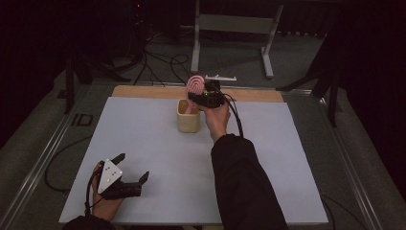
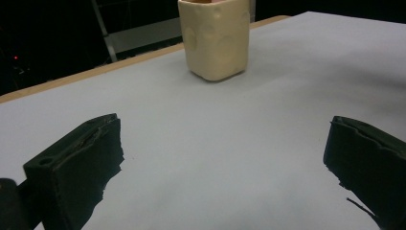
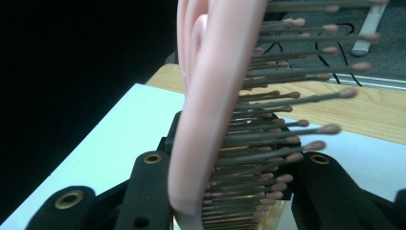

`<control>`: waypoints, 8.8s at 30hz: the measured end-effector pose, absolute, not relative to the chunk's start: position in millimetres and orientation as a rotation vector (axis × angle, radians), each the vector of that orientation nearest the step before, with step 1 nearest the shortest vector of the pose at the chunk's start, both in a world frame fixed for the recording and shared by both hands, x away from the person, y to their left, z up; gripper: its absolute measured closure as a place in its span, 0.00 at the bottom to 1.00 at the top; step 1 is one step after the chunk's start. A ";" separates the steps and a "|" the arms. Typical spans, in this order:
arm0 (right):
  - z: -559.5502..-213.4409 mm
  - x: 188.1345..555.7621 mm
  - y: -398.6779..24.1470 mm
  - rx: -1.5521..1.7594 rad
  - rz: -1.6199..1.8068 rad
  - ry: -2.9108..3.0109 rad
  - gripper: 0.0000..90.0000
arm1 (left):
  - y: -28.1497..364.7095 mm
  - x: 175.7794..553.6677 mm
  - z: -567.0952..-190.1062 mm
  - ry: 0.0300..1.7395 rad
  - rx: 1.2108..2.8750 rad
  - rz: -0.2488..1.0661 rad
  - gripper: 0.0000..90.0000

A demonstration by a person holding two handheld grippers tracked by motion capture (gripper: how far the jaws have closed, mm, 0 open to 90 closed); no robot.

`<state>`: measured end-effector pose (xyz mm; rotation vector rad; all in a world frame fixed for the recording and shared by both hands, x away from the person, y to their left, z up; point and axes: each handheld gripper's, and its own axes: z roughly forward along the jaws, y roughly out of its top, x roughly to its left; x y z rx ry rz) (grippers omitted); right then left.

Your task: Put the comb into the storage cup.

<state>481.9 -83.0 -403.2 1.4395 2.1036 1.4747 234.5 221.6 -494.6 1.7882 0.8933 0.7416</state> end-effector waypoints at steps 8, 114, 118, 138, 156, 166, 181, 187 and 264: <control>-405.6 482.9 -81.7 1.446 1.474 2.106 0.69 | 221.4 234.8 -494.9 0.893 1.788 0.739 0.00; -416.0 484.1 -92.3 1.456 1.500 2.069 0.13 | 220.7 234.8 -495.1 0.890 1.794 0.737 0.00; -413.8 483.2 -96.0 1.441 1.480 2.074 0.11 | 220.7 234.8 -495.1 0.892 1.791 0.737 0.00; -410.9 472.0 -114.5 1.320 1.392 2.136 0.11 | 220.2 235.4 -496.1 0.896 1.801 0.740 0.00; -421.3 451.5 -153.3 1.305 1.275 2.155 0.11 | 218.5 236.3 -496.7 0.900 1.802 0.740 0.00; -427.9 435.6 -173.1 1.292 1.249 2.162 0.11 | 218.9 236.6 -497.1 0.913 1.805 0.742 0.00; -438.8 411.5 -192.2 1.234 1.194 2.201 0.11 | 219.7 237.2 -497.5 0.922 1.802 0.740 0.00; -441.6 401.5 -201.2 1.246 1.196 2.200 0.11 | 220.8 237.7 -496.6 0.927 1.793 0.734 0.00; -492.1 252.7 -292.5 1.172 1.258 1.834 0.11 | 246.1 242.0 -491.2 0.988 1.716 0.750 0.00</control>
